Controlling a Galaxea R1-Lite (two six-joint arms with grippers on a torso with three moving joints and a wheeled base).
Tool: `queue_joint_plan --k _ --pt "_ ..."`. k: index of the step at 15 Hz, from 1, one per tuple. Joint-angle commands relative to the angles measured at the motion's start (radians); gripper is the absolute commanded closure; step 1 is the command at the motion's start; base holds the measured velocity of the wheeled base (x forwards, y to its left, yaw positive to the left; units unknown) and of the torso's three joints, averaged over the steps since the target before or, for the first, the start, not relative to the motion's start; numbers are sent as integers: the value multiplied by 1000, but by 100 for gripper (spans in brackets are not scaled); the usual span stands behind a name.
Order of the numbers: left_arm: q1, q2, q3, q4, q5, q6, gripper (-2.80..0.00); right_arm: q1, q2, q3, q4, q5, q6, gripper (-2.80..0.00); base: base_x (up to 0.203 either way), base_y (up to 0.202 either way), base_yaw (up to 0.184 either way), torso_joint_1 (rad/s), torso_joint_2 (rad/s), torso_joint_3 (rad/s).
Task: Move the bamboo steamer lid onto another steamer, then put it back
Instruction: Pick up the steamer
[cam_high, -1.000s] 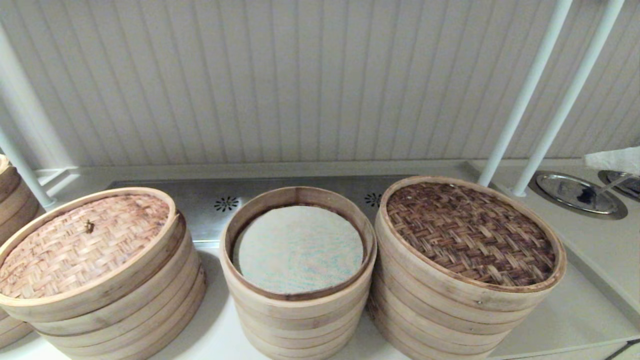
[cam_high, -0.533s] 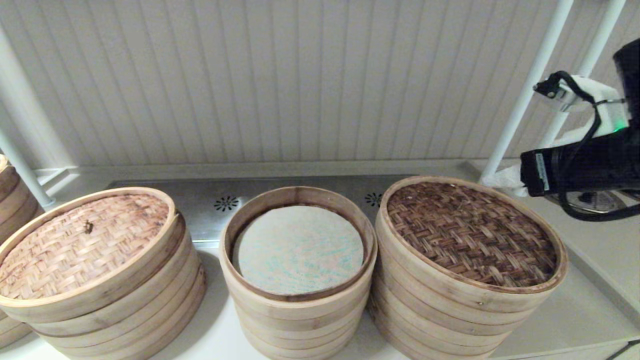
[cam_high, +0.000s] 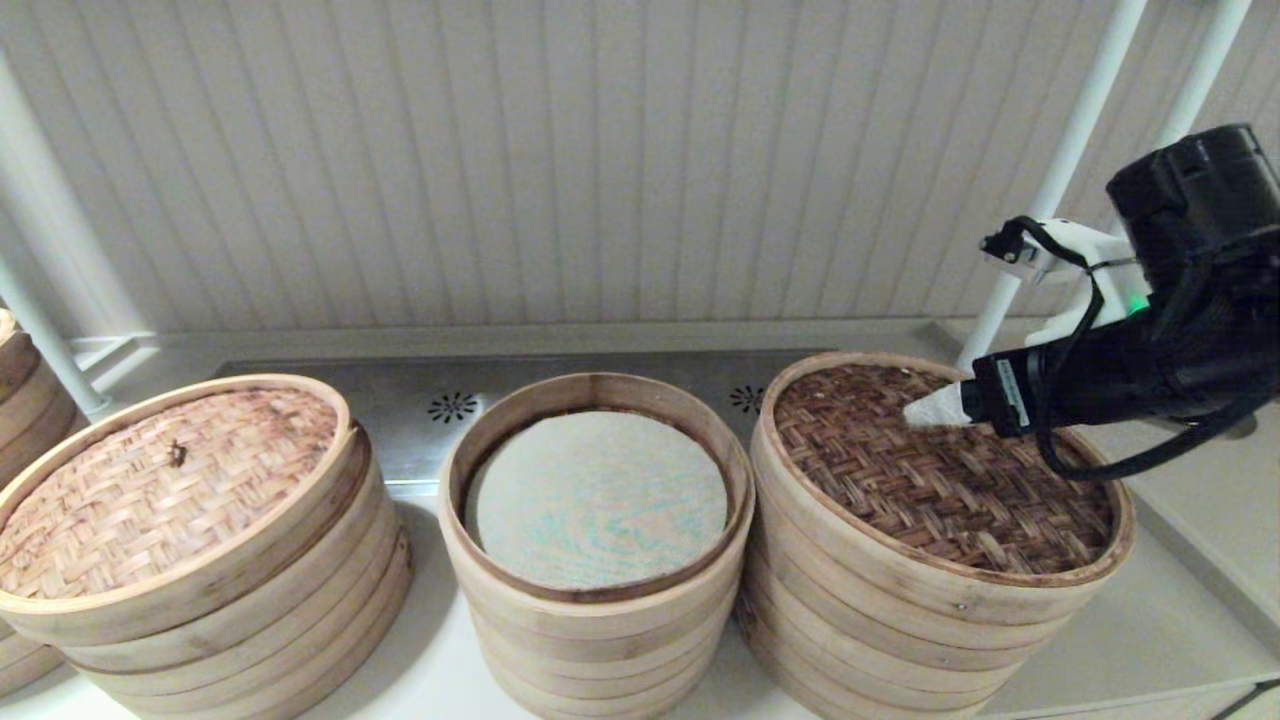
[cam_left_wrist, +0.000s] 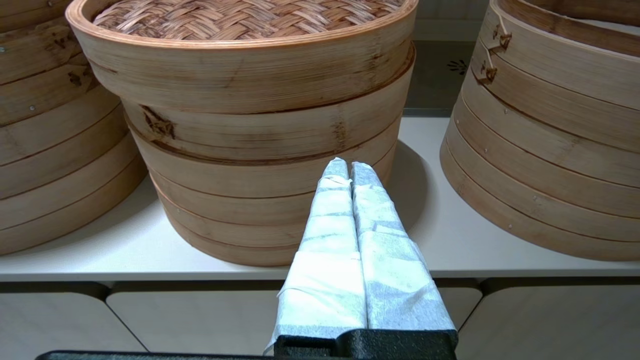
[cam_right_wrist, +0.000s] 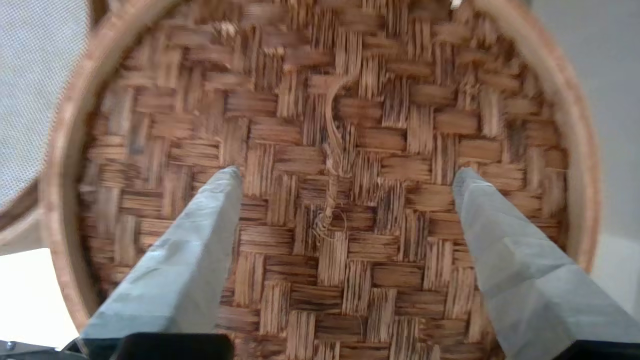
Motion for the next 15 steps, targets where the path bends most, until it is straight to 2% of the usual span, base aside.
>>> queue_joint_plan --k 1,13,14,15 --pt "0 0 0 0 1 0 0 -1 9 11 3 0 0 -280 0 0 0 0 0 0" --pt "0 0 0 0 1 0 0 -1 26 30 -33 0 -2 -280 0 0 0 0 0 0" --pt "0 0 0 0 1 0 0 -1 28 31 -43 0 -2 0 0 0 0 0 0 0" --pt "0 0 0 0 1 0 0 -1 33 31 -43 0 -2 0 0 0 0 0 0 0"
